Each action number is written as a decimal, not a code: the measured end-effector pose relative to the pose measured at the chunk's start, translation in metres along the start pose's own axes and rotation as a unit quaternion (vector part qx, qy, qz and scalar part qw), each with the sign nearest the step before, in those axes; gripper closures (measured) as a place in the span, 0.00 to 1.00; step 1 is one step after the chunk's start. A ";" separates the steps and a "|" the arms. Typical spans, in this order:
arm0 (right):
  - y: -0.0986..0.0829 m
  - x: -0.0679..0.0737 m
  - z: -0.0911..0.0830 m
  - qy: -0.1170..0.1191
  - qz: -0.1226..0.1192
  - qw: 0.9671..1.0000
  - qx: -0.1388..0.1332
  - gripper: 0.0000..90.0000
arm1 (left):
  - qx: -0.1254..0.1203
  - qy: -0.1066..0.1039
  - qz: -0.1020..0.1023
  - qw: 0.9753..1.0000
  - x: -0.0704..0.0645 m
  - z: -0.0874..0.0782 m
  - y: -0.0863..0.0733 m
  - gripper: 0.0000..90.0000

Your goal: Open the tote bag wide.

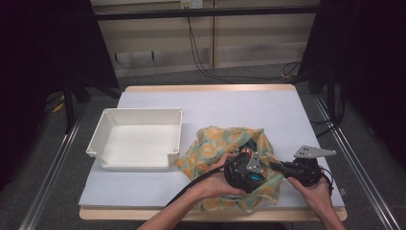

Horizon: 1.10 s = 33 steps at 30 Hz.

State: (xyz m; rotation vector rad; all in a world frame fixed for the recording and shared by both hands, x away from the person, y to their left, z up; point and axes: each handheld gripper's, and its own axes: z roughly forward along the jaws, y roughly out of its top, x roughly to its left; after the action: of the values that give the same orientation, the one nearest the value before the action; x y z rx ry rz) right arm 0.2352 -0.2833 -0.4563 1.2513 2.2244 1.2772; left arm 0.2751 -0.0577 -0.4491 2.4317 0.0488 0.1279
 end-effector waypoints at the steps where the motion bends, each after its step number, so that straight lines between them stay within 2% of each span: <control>1: 0.000 0.000 0.000 0.000 -0.001 1.000 -0.001 0.94 | -0.013 -0.002 -0.006 1.000 0.002 -0.001 0.000 0.44; 2: 0.000 0.000 0.000 0.001 0.000 1.000 -0.002 0.94 | -0.022 -0.003 -0.014 1.000 0.005 -0.003 0.000 0.44; 4: 0.001 0.000 -0.001 -0.002 0.001 1.000 -0.004 0.95 | -0.024 -0.005 -0.015 1.000 0.008 -0.007 0.000 0.47; 6: 0.001 0.000 -0.001 -0.001 0.002 1.000 -0.005 0.95 | -0.023 0.003 -0.019 1.000 0.011 -0.010 0.001 0.53; 9: 0.001 -0.001 0.000 0.002 0.001 1.000 -0.005 0.95 | -0.020 0.011 0.000 1.000 0.012 -0.009 0.001 0.58; 14: 0.000 -0.001 0.000 0.001 0.002 1.000 -0.004 0.95 | -0.019 0.014 0.000 1.000 0.011 0.004 -0.003 0.57; 17: 0.000 -0.002 0.000 0.000 0.002 1.000 -0.004 0.94 | -0.008 0.038 0.020 0.999 0.007 0.009 -0.003 0.53; 21: 0.000 -0.002 0.001 0.001 0.001 1.000 -0.003 0.94 | -0.010 0.046 0.010 0.999 0.008 0.015 -0.004 0.53; 23: 0.000 -0.002 0.001 0.001 0.002 1.000 -0.003 0.94 | -0.012 0.057 0.007 0.998 0.007 0.017 -0.004 0.57; 29: -0.001 -0.002 0.001 0.003 0.001 1.000 -0.002 0.95 | -0.001 0.062 0.007 0.998 0.008 0.018 -0.003 0.67; 31: -0.001 -0.002 0.001 0.003 0.001 1.000 -0.002 0.95 | -0.002 0.066 0.003 0.998 0.008 0.017 -0.003 0.74; 33: -0.001 -0.003 0.001 0.002 0.003 1.000 -0.002 0.95 | 0.000 0.056 -0.005 0.998 0.012 0.015 -0.003 0.88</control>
State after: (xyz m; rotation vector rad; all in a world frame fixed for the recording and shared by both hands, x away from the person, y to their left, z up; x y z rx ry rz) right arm 0.2372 -0.2849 -0.4581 1.2566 2.2209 1.2879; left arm 0.2886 -0.0641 -0.4610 2.4223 0.1118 0.2581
